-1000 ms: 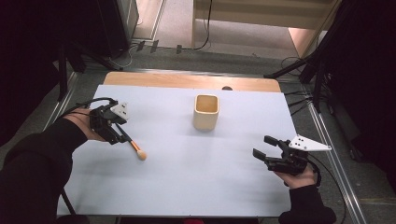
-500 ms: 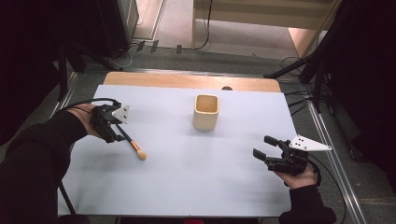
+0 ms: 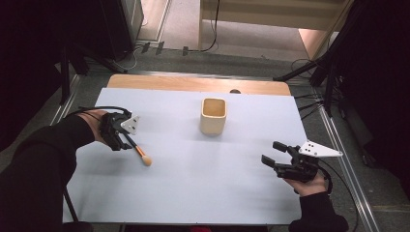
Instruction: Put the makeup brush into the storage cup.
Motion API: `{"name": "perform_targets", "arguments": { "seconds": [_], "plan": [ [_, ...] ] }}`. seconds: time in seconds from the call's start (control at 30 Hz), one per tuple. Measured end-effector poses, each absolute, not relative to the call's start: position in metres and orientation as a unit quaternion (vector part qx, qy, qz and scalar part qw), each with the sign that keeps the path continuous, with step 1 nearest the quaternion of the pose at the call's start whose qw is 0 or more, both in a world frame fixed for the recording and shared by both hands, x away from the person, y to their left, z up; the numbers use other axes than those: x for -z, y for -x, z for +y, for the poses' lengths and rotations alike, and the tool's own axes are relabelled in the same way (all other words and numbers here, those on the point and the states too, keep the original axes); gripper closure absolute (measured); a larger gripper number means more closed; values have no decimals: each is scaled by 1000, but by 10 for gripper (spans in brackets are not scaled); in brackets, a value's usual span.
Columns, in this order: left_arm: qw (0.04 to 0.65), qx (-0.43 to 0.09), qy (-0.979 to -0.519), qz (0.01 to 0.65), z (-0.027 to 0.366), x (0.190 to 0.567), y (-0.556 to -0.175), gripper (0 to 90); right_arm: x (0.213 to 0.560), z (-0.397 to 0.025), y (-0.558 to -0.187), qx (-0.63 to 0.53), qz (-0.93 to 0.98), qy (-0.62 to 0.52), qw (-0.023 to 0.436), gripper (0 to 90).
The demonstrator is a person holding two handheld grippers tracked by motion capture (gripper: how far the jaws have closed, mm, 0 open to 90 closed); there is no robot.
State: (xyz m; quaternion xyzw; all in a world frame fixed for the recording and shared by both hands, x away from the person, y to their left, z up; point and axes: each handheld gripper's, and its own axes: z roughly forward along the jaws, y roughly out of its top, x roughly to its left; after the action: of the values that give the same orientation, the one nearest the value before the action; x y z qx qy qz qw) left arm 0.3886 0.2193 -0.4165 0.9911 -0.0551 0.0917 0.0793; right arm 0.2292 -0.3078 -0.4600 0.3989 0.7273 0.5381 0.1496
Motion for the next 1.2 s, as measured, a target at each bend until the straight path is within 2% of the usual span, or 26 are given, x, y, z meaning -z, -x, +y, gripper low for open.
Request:
{"name": "perform_targets", "arguments": {
  "seconds": [0.8,1.2],
  "plan": [
    [68,-71,-992,-79,216,441,-398,450,460,-311,-226,-539,724,-404,150,269],
    [45,-47,-996,-69,214,449,-405,438,460,-312,-226,-539,723,-405,150,273]
  ]
}}
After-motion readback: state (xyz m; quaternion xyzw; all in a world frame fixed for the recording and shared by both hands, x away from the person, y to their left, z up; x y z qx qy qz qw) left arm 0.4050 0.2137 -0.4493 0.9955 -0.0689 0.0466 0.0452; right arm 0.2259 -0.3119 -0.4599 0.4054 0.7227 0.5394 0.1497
